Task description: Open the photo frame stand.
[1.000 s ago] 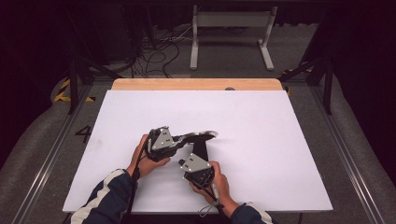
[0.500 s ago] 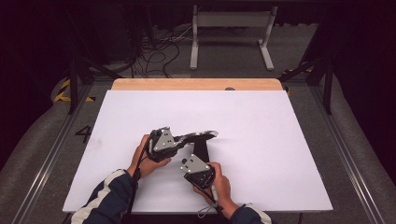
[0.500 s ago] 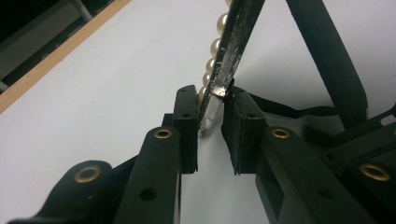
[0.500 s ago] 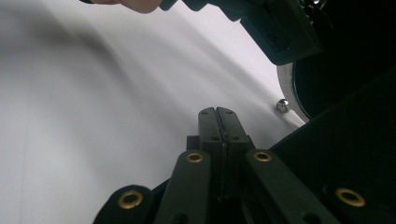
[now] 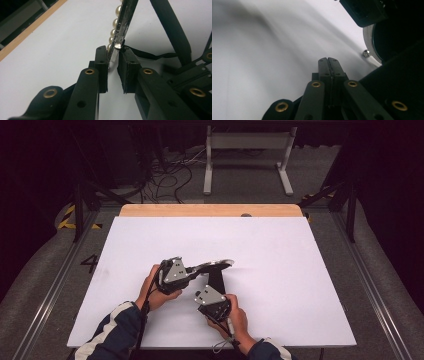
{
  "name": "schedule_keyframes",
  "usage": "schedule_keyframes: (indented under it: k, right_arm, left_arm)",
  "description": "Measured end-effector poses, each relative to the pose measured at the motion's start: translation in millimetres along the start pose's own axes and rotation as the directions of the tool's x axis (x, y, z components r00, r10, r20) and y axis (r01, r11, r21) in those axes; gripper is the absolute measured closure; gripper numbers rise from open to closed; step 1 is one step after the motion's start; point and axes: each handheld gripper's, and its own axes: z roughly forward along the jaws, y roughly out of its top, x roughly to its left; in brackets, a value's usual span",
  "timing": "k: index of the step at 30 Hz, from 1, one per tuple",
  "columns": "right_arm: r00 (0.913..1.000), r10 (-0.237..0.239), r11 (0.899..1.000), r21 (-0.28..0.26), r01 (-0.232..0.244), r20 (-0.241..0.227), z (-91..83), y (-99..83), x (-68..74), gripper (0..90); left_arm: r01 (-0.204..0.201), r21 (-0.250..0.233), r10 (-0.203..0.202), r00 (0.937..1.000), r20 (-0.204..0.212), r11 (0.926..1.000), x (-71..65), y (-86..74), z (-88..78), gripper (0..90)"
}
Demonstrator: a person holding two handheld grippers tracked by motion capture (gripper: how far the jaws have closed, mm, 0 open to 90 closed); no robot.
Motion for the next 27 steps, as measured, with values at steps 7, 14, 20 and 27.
schedule_keyframes:
  k: [7, 14, 20, 27]
  right_arm:
    - [0.9998, -0.010, 1.000, -0.020, 0.009, -0.016, 2.5, 3.5, 3.8, 88.4]
    - [0.9997, -0.019, 1.000, -0.010, 0.019, 0.013, 8.4, 2.3, 6.3, 89.0]
    - [0.9991, 0.002, 1.000, 0.001, -0.002, 0.042, 8.9, 0.7, 2.8, 90.0]
    - [0.9985, -0.004, 1.000, 0.014, 0.003, 0.054, 8.0, -0.2, 4.5, 90.0]
  left_arm:
    - [-0.005, 0.001, 0.005, 1.0000, -0.001, 1.0000, -2.2, 0.0, -1.8, 79.1]
    - [0.001, -0.010, -0.001, 1.0000, -0.005, 1.0000, -2.7, -2.8, 3.7, 77.5]
    - [0.004, 0.004, -0.004, 1.0000, 0.000, 1.0000, -2.3, -6.8, 15.6, 74.7]
    - [-0.017, 0.020, 0.017, 0.9998, -0.007, 0.9997, -3.3, -6.0, 14.8, 78.0]
